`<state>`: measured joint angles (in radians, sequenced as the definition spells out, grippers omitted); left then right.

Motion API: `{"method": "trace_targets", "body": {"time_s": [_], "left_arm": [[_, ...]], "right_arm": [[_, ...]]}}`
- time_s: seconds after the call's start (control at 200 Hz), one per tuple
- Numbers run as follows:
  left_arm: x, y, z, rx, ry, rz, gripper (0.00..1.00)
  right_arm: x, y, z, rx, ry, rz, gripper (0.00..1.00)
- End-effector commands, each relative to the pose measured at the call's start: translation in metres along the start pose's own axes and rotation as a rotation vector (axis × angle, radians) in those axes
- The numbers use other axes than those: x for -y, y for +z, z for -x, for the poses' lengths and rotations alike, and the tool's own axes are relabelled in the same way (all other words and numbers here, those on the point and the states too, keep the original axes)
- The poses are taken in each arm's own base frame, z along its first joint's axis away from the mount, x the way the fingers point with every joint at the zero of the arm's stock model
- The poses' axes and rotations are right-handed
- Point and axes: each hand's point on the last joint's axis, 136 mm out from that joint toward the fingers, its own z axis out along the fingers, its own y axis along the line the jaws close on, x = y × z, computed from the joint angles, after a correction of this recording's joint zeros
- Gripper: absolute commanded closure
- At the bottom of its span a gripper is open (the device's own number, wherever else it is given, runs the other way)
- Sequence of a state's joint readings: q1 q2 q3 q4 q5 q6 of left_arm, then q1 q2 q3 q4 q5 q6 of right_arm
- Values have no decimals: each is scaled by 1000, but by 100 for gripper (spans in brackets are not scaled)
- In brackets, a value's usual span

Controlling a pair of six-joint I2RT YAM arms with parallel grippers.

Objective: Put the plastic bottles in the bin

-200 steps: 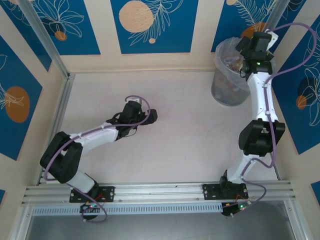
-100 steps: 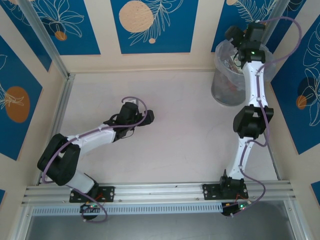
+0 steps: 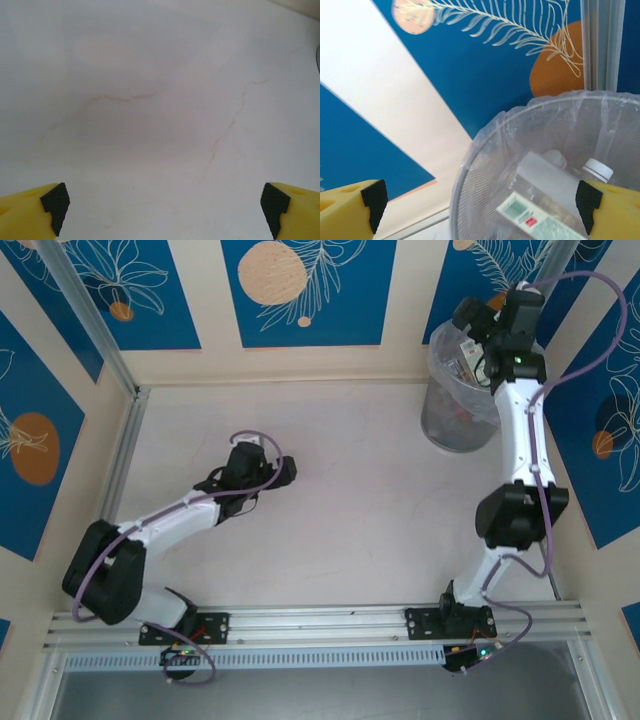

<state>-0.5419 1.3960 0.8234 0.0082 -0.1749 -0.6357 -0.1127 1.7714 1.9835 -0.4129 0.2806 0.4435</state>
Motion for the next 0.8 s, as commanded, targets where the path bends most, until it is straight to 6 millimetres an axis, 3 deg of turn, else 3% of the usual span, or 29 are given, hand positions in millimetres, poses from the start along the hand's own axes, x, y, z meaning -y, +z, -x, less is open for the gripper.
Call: {"method": "trace_targets", "body": {"time_s": [0.0, 0.135, 0.25, 0.34, 0.435, 0.565, 0.795], "left_arm": [[-36, -24, 24, 81, 45, 141, 0], [-98, -58, 47, 201, 55, 364, 0], [-151, -88, 55, 288, 44, 540, 0], [-175, -99, 55, 318, 46, 595, 0], [-192, -99, 51, 320, 66, 625, 0], [-208, -89, 45, 333, 81, 621, 0], [-203, -45, 36, 320, 214, 490, 1]], "right_arm": [[-9, -30, 2, 53, -18, 118, 1], [-13, -70, -33, 88, -105, 282, 1], [-7, -95, -81, 52, -220, 344, 1], [-4, -109, -118, 3, -259, 406, 1], [0, -116, -163, -77, -289, 473, 1], [22, -108, -219, -171, -273, 457, 1], [45, -93, -307, -253, -316, 427, 1]]}}
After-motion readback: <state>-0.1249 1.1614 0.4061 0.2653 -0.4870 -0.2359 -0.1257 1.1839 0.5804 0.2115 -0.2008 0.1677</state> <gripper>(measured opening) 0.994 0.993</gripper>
